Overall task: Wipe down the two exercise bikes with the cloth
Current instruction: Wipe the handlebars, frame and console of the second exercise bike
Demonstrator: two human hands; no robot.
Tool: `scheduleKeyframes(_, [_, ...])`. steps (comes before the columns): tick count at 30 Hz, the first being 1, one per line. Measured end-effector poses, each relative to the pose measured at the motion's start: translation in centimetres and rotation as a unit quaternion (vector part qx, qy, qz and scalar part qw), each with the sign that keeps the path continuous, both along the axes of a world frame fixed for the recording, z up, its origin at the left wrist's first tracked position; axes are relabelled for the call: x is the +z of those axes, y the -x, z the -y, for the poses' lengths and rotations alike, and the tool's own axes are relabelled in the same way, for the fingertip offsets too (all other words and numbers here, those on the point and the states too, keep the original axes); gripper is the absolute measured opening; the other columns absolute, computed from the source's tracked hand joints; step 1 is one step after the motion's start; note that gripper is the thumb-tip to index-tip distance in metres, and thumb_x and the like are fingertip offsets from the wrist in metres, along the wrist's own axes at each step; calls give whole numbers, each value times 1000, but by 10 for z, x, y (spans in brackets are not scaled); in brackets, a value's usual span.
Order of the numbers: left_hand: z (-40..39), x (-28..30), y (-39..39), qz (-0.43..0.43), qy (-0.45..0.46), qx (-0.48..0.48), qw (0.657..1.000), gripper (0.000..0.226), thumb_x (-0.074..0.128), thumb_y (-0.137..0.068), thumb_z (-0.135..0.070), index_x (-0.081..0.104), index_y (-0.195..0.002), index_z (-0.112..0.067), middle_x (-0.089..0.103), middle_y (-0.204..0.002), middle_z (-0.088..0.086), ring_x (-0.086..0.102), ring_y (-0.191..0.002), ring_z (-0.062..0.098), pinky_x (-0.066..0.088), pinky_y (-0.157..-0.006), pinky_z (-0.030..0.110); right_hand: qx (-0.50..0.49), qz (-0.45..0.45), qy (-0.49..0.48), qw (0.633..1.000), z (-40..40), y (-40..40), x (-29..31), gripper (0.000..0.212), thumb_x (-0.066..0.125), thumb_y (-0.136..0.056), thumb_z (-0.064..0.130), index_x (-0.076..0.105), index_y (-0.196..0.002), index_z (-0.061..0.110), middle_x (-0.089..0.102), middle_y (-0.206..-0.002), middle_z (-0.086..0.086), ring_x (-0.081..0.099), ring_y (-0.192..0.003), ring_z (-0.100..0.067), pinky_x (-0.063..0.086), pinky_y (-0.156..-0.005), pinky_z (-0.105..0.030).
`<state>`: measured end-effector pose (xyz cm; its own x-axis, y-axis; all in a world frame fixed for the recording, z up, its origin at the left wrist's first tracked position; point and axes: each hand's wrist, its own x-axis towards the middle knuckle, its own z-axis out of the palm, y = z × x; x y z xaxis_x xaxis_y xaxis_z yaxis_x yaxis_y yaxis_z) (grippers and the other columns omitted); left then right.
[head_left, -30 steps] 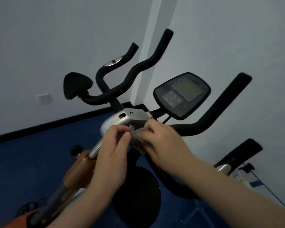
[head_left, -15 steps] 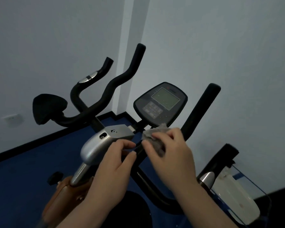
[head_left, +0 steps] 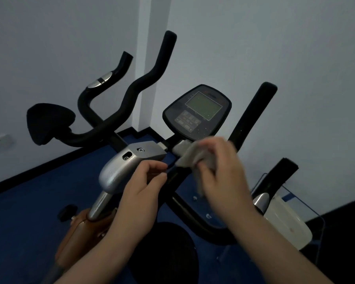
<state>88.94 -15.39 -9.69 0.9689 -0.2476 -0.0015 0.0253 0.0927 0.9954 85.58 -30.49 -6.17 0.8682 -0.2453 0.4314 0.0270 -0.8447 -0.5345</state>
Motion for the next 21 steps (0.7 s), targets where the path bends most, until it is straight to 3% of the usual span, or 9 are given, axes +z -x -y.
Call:
scheduleKeyframes(2, [0,-1,0,-3,-7,1,1000,19,56,-91,-16,65,-90,-33,68,-91,-19,63,-83,-5,43,-75,19,-78,9,28,997,14,-5,6,31,59,-90,21,53,-118,32,39,-110,9,49,-92,4,38,-68,-4])
scheduleKeyframes(5, [0,1,3,1,-4,-18,1000,20,55,-91,-16,65,-91,-33,67,-92,-20,63,-84,-4,43,-74,20,-136,3,70,988,-9,-7,-11,32,61,-88,37,60,-117,26,40,-121,2,39,-106,-8,43,-77,-21])
scheduleKeyframes(8, [1,0,3,-3,3,-22,1000,21,56,-90,-12,65,-90,-31,68,-92,-12,64,-90,5,47,-79,25,-113,20,59,992,-34,-5,-26,22,64,-88,21,65,-110,19,45,-121,-2,47,-105,-13,51,-78,-27])
scheduleKeyframes(10, [1,0,2,-8,17,-21,1000,21,56,-90,-8,65,-91,-26,69,-92,-6,65,-92,10,48,-83,28,-57,2,36,998,-36,-3,-25,17,61,-89,13,68,-104,18,48,-114,3,51,-94,-8,47,-79,-15])
scheduleKeyframes(13, [0,0,1,-5,11,-25,1000,20,56,-90,-10,65,-90,-27,69,-91,-9,64,-88,6,46,-79,24,-21,1,6,1000,-11,-3,4,20,63,-85,12,69,-99,25,49,-104,10,46,-83,4,35,-77,1])
scheduleKeyframes(16, [0,-1,1,-13,7,-26,1000,20,56,-91,-14,65,-88,-32,68,-90,-13,63,-84,1,44,-75,21,-138,61,37,988,25,-10,27,21,60,-89,13,68,-105,24,43,-103,10,41,-85,3,35,-77,3])
scheduleKeyframes(18, [0,-1,2,-20,11,-27,999,18,56,-90,-15,65,-89,-30,68,-89,-13,63,-83,1,44,-74,21,-196,46,41,979,20,-11,19,22,58,-92,17,66,-112,20,38,-106,10,42,-88,-2,40,-79,-7])
scheduleKeyframes(21, [-1,0,2,-32,29,-23,999,16,55,-90,-11,64,-94,-24,69,-89,-11,65,-83,4,47,-73,22,-177,36,-3,984,-26,-5,-19,22,57,-92,16,66,-112,20,40,-110,7,47,-88,-4,39,-72,-2])
